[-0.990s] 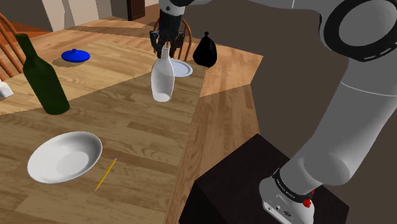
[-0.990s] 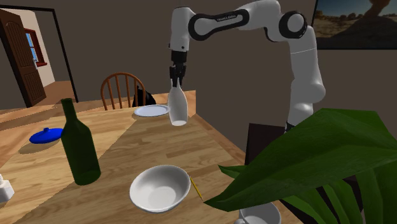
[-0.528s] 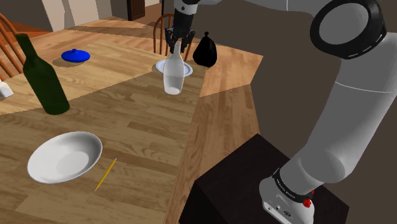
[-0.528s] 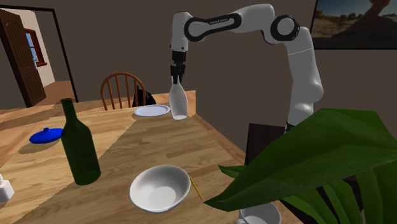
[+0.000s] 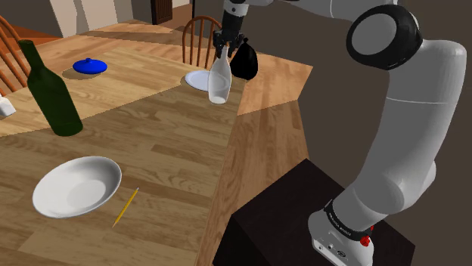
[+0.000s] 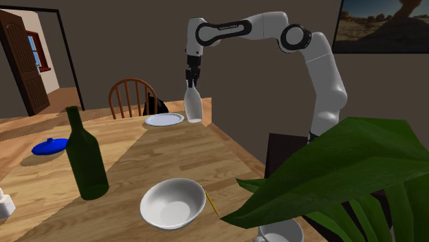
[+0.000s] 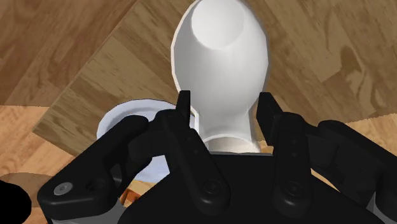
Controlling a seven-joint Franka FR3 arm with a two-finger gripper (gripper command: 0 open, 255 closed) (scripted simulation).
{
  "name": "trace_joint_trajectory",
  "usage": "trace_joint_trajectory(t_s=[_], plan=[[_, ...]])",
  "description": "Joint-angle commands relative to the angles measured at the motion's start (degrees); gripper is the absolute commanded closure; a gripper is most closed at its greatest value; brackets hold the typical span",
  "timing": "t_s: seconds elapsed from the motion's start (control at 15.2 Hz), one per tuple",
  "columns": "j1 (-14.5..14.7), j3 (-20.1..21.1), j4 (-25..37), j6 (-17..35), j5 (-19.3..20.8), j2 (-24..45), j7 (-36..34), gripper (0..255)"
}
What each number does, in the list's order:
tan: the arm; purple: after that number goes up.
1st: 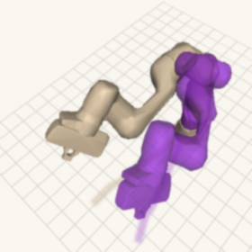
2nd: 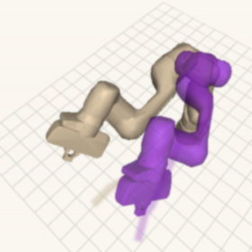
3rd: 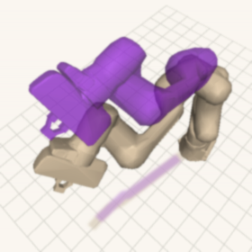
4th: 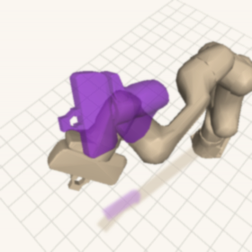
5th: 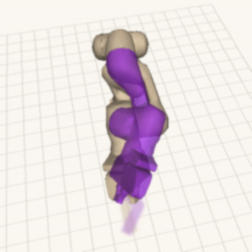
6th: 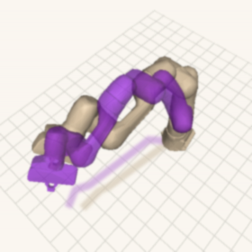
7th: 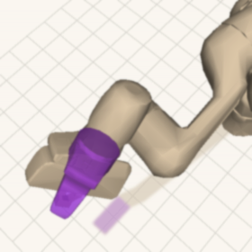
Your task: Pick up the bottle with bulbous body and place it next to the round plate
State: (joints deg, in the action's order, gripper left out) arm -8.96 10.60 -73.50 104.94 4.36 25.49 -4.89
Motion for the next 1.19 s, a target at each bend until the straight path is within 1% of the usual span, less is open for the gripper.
trace_joint_trajectory(t_s=[0.0,0.07,0.99,1.12], plan=[[-1.15,-0.61,5.86,-2.43,-0.01,3.38,2.27,255],[-1.61,-0.82,7.78,-3.15,-0.02,4.58,3.07,255],[-2.19,-0.95,-3.91,8.24,0.07,4.31,2.87,255],[-2.19,-0.95,-3.92,8.24,0.07,4.3,2.87,255]])
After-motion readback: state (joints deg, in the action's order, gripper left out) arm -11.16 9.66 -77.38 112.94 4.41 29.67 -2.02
